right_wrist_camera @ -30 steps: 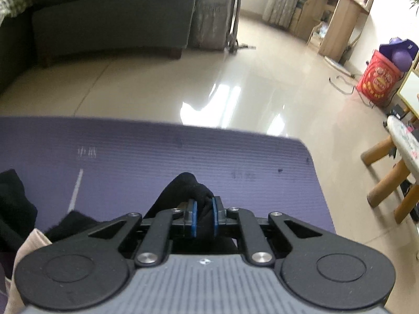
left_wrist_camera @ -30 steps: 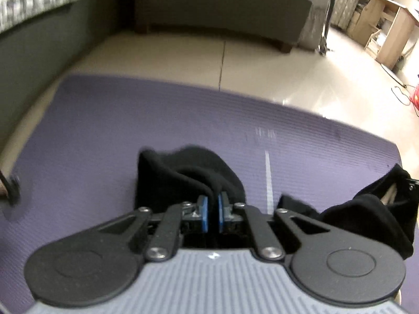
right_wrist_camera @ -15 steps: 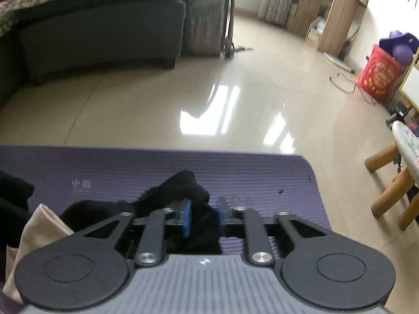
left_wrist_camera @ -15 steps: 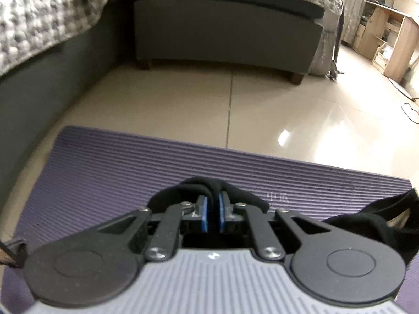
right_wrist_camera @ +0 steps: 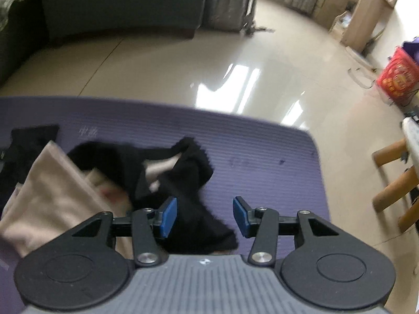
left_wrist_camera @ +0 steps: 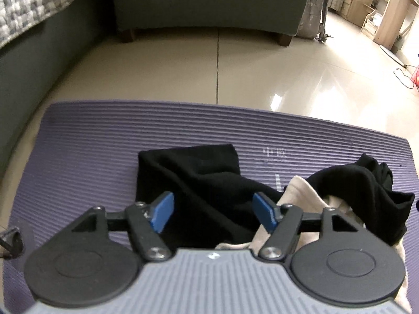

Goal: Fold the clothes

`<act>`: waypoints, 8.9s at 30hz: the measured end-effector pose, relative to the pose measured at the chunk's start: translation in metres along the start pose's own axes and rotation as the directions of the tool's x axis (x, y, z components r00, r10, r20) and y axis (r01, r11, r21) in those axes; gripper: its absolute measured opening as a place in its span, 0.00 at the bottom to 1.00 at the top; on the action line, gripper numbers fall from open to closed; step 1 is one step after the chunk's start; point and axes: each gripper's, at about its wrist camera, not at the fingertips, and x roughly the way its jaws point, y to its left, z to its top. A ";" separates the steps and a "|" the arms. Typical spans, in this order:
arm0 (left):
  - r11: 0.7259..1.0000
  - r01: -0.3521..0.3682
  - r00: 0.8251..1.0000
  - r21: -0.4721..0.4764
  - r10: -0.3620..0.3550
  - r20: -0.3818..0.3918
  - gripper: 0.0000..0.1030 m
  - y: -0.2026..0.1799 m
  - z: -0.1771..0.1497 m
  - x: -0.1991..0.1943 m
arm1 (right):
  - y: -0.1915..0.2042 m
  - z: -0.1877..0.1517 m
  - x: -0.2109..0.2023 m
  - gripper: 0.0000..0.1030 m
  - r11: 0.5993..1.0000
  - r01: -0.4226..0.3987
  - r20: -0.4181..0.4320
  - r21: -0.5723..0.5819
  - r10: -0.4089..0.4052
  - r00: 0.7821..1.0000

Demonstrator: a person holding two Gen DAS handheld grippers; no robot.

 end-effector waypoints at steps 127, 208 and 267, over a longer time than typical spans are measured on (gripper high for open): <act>0.928 0.328 0.824 -0.179 -0.374 -0.427 0.62 0.029 -0.206 -0.073 | -0.023 -0.212 -0.021 0.42 0.990 -0.135 -0.441 -0.038 0.105 0.891; 0.983 0.185 0.947 0.003 -0.178 -0.268 0.84 0.006 -0.152 -0.054 | 0.058 -0.058 0.030 0.49 0.978 -0.037 -0.203 -0.204 -0.005 0.979; 0.965 0.217 0.975 0.145 -0.220 0.008 0.87 0.019 -0.159 -0.022 | 0.034 0.021 0.088 0.43 0.995 -0.103 -0.004 0.017 0.103 0.995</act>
